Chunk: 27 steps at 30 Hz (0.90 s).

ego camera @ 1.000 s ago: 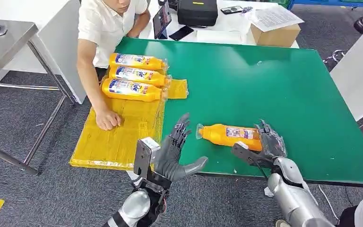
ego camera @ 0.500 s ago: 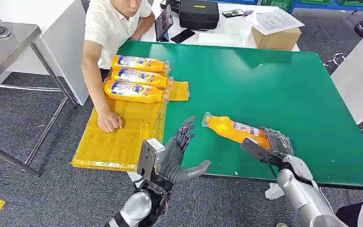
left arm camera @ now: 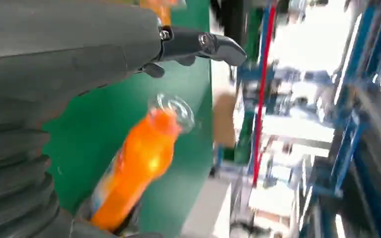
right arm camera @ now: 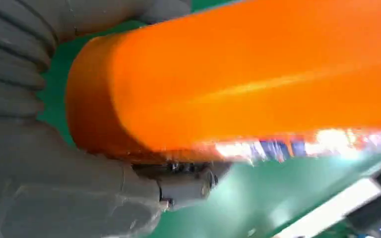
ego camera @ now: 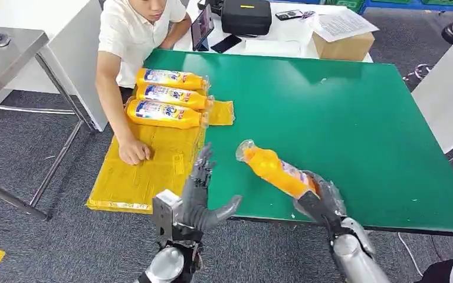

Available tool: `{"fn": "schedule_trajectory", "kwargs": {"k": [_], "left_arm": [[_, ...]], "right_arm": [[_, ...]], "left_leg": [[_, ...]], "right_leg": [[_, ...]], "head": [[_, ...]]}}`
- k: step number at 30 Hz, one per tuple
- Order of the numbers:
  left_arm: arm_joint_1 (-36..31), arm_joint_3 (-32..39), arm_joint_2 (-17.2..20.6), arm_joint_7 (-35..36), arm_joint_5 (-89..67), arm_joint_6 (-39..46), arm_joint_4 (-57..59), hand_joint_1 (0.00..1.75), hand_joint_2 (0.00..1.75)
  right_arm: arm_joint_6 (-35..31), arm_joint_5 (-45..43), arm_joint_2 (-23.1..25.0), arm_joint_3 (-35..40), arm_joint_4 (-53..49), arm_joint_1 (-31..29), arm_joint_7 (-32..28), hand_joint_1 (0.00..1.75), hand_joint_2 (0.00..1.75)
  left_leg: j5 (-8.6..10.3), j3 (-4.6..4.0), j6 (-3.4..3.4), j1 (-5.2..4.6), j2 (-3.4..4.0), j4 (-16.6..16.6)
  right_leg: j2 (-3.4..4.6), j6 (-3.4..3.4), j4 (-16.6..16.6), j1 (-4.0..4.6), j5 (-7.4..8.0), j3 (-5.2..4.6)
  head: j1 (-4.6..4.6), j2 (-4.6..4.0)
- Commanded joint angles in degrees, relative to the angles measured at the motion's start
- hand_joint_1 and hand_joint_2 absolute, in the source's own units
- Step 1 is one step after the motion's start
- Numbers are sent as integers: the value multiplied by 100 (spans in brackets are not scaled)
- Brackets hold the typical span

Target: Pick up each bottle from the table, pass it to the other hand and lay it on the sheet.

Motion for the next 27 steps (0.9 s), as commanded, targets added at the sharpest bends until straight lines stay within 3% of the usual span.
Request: {"fn": "schedule_trajectory", "kwargs": {"k": [1, 4, 22, 27], "left_arm": [[887, 486, 524, 407, 750, -582, -509, 0, 175], [807, 494, 497, 737, 1149, -735, -552, 0, 175], [730, 258, 588, 879, 1231, -1135, -794, 0, 175], [578, 245, 530, 912, 977, -1467, -838, 0, 175]], "right_arm": [[-250, -575, 677, 601, -2196, 839, -41, 175, 175], [-358, -754, 778, 748, -2048, 646, -138, 175, 175], [-413, -822, 874, 1114, -1309, 296, -183, 175, 175], [255, -500, 759, 1782, -438, -81, 250, 175, 175]], "left_leg": [[-5, -15, -19, 6, 18, -3], [-6, -37, -26, 8, 22, 2], [5, -52, -23, 3, 0, -4], [4, -47, -22, 5, 9, -6]], "right_leg": [[19, -14, 4, 5, -6, -22], [26, -19, 12, 5, -10, -43], [4, -16, 3, 2, -6, -53], [14, -16, -1, 3, -3, -48]], "head": [[2, 0], [2, 0], [4, 0], [4, 0]]}}
